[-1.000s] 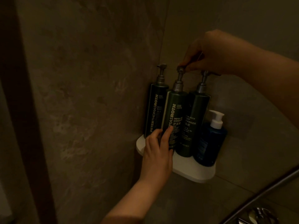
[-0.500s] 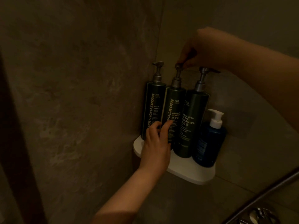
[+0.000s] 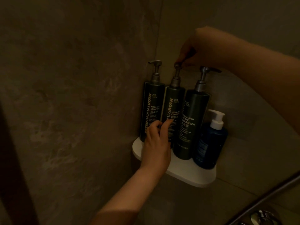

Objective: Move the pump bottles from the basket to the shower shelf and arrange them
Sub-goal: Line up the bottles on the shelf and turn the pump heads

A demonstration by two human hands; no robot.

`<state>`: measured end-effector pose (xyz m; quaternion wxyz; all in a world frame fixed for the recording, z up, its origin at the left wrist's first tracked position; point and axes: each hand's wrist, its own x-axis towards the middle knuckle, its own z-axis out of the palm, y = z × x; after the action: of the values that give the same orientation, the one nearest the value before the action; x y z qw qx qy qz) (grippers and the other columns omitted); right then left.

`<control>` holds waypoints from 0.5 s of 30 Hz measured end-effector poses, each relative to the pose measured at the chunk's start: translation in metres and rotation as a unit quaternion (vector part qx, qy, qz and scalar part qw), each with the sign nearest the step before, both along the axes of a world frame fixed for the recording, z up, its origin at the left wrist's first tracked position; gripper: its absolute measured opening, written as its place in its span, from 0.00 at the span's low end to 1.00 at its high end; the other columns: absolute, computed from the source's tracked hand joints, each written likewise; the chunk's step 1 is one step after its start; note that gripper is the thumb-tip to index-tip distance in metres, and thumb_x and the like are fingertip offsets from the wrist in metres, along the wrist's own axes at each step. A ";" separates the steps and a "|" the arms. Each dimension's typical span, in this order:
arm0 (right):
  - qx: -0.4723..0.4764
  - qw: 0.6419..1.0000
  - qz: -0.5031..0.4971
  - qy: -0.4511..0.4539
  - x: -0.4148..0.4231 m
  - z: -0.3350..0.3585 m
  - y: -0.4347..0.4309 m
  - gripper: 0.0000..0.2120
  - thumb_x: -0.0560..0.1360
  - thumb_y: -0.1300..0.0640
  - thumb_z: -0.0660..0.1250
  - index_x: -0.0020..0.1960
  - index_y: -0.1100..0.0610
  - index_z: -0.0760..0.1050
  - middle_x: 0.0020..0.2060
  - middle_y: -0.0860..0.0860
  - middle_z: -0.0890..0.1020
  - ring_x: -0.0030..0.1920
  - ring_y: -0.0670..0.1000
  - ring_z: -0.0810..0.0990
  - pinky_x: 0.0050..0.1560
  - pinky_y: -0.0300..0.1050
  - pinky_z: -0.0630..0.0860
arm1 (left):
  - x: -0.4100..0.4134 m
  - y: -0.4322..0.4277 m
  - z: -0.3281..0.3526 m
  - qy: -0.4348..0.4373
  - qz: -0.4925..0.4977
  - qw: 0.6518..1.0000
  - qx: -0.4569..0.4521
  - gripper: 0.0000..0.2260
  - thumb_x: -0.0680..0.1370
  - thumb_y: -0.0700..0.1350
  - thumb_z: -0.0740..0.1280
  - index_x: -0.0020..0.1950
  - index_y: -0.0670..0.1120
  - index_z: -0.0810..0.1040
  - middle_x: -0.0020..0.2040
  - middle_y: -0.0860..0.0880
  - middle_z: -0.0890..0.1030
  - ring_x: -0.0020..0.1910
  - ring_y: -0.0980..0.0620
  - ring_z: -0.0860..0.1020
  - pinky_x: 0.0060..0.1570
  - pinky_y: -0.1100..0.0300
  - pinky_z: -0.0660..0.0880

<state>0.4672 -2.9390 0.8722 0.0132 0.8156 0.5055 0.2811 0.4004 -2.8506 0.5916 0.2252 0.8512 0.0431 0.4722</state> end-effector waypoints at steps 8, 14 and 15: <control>0.032 0.987 0.006 0.157 -0.002 0.007 -0.031 0.12 0.80 0.58 0.58 0.59 0.50 0.77 0.48 0.46 0.81 0.44 0.38 0.78 0.47 0.34 0.71 | -0.006 -0.004 -0.004 -0.005 -0.033 0.999 -0.026 0.27 0.74 0.40 0.69 0.71 0.47 0.63 0.64 0.46 0.64 0.61 0.52 0.66 0.58 0.56 0.72; -0.026 0.987 -0.034 0.153 -0.011 0.003 -0.056 0.14 0.77 0.61 0.63 0.53 0.42 0.78 0.43 0.39 0.79 0.41 0.35 0.75 0.41 0.31 0.65 | -0.010 -0.020 -0.006 0.001 -0.082 0.994 -0.065 0.22 0.78 0.46 0.65 0.70 0.49 0.63 0.64 0.49 0.64 0.61 0.52 0.69 0.59 0.53 0.73; -0.024 0.988 -0.032 0.150 -0.012 0.002 -0.057 0.14 0.77 0.60 0.62 0.53 0.42 0.78 0.41 0.38 0.79 0.40 0.34 0.75 0.40 0.30 0.65 | -0.010 -0.022 -0.006 0.003 -0.088 0.994 -0.070 0.22 0.78 0.47 0.64 0.70 0.49 0.63 0.65 0.50 0.64 0.61 0.52 0.69 0.59 0.53 0.73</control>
<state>0.4550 -2.9962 0.8744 -0.0338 0.8640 0.4818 0.1423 0.3903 -2.8723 0.5852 0.3246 0.8351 0.0013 0.4441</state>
